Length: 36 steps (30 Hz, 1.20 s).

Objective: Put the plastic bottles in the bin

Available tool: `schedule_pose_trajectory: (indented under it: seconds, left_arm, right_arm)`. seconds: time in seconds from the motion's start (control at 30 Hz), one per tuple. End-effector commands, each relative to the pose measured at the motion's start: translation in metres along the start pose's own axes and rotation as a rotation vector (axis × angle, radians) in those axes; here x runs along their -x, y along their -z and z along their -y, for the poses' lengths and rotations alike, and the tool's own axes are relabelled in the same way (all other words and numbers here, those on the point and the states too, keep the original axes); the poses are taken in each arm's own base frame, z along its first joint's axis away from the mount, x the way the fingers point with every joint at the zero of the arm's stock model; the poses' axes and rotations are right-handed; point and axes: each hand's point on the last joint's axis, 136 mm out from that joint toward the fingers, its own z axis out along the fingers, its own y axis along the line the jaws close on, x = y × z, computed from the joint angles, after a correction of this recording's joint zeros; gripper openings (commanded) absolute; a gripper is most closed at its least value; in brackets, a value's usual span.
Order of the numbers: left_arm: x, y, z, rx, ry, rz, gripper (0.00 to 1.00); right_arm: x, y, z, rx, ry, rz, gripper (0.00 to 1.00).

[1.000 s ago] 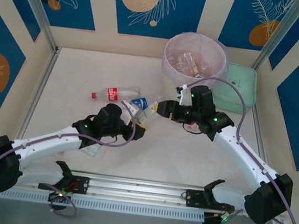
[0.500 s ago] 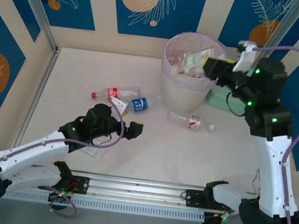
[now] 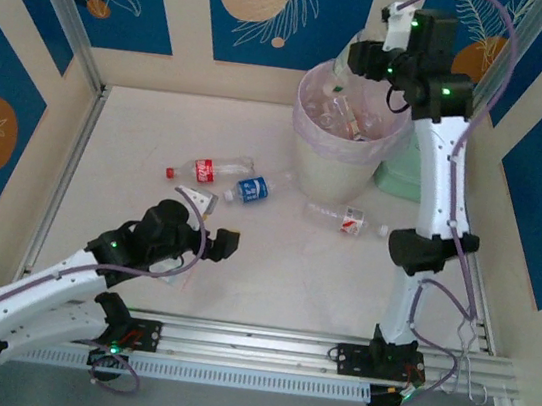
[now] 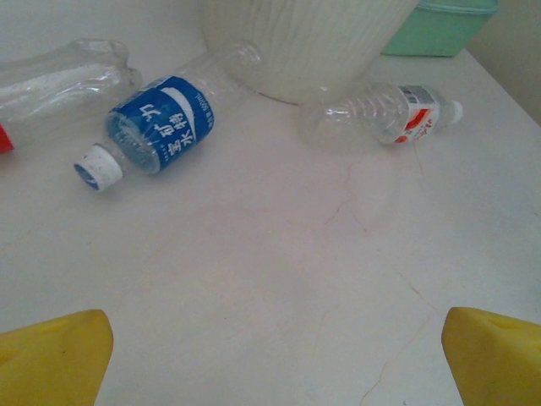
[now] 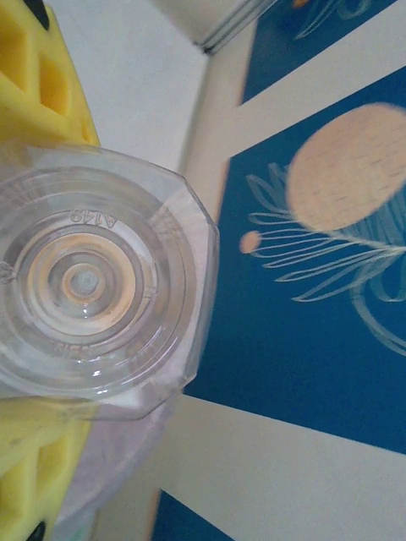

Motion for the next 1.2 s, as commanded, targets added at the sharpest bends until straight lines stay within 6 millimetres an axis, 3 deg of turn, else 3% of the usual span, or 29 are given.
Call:
schedule_pose_trajectory:
  seconds: [0.0,0.33,0.53,0.67,0.9,1.03,1.17]
  left_arm:
    - [-0.008,0.005,-0.011,0.047,0.008,-0.017,0.99]
    - [-0.005,-0.002,-0.008,0.047,-0.005,-0.042,0.99]
    - [-0.01,-0.008,-0.008,0.049,0.005,-0.058,0.99]
    - [-0.01,-0.012,-0.009,0.047,0.011,-0.061,0.99]
    - [-0.009,-0.015,-0.009,0.05,0.003,-0.07,0.99]
    - [-0.008,-0.019,-0.008,0.045,0.005,-0.074,0.99]
    - [-0.009,-0.023,-0.006,0.035,0.01,-0.077,0.99]
  right_arm:
    - [-0.013,0.006,-0.007,0.068,-0.019,-0.06,0.17]
    - [-0.073,-0.048,0.009,0.246,-0.304,-0.247,0.16]
    - [-0.088,-0.054,0.018,0.32,-0.438,-0.299,0.17]
    - [-0.094,-0.05,0.029,0.363,-0.53,-0.3,0.19]
    - [-0.103,-0.036,0.045,0.32,-0.539,-0.299,0.49]
    - [-0.082,-0.009,0.042,0.288,-0.454,-0.24,0.73]
    - [-0.059,0.024,0.045,0.201,-0.37,-0.165,0.79]
